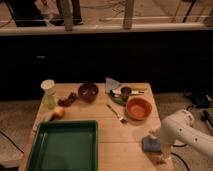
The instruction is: Place sponge in tray
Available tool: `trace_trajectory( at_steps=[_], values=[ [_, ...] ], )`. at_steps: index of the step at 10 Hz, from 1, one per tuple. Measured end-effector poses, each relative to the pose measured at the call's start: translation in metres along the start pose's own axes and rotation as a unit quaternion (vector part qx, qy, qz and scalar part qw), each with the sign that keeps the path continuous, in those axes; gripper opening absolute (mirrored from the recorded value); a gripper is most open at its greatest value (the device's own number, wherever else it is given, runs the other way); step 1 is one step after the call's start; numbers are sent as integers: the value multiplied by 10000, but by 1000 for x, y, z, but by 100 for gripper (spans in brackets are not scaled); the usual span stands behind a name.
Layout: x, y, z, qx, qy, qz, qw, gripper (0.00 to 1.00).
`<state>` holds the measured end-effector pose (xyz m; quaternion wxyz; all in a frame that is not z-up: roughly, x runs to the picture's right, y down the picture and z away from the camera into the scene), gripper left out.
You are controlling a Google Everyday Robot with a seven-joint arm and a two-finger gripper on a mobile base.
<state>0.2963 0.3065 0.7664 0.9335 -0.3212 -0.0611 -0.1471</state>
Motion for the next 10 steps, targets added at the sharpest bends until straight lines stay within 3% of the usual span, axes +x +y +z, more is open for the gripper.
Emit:
trace_trajectory(
  at_steps=[10],
  values=[
    [2,3,11,5,37,-47,10000,80]
  ],
)
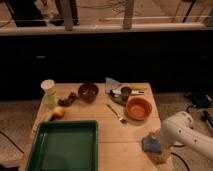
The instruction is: Place sponge in tray
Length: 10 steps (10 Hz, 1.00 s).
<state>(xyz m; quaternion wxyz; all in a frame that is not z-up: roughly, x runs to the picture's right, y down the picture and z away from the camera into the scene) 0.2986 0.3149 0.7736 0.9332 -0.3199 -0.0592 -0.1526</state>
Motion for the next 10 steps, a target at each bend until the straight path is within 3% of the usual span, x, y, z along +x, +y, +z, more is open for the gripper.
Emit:
trace_trajectory(
  at_steps=[10],
  values=[
    [2,1,4,44,53,35,10000,77]
  ],
)
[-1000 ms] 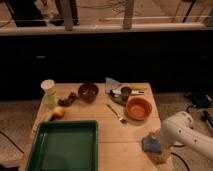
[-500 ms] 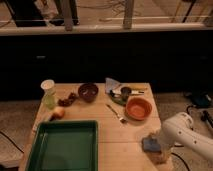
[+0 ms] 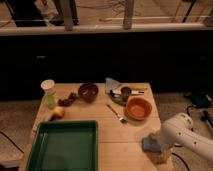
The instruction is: Place sponge in tray
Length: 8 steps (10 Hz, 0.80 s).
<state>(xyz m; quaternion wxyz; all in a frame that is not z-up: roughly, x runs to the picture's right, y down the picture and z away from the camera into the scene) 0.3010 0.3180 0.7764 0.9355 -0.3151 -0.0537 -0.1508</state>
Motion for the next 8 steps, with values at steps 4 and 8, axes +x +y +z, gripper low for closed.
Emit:
trace_trajectory(
  at_steps=[4,8],
  values=[
    [0,0,1,13,15,29,10000,70],
    [1,-1,0,41,17,61,10000,49]
  ],
)
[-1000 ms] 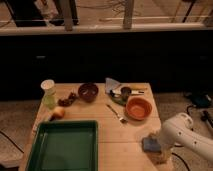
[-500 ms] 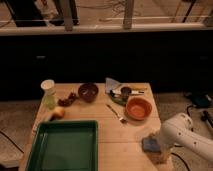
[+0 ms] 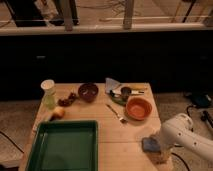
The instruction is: Place sponge in tray
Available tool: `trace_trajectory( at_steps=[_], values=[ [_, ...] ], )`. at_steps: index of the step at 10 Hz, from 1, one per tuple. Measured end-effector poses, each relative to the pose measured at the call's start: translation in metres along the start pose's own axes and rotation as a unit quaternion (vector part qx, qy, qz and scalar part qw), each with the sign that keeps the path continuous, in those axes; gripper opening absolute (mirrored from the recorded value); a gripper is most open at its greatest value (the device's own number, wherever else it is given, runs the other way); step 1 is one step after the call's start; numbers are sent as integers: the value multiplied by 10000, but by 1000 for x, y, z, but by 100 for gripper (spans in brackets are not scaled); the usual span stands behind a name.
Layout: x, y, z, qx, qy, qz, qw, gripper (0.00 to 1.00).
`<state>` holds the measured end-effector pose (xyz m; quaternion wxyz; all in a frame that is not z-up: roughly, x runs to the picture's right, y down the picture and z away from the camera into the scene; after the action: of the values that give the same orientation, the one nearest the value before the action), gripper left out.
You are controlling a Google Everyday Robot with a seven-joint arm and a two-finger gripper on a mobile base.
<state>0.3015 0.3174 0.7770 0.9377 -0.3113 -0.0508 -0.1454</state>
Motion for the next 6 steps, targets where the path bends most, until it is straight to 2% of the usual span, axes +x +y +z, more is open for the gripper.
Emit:
trace_trajectory(
  at_steps=[2,4,6],
  values=[
    [0,-1,-2,13,1,7,10000,35],
    [-1,0,-6,-3,-8,6,10000,35],
    [-1,-1,-7,-2,-8,-15,10000,24]
  ],
)
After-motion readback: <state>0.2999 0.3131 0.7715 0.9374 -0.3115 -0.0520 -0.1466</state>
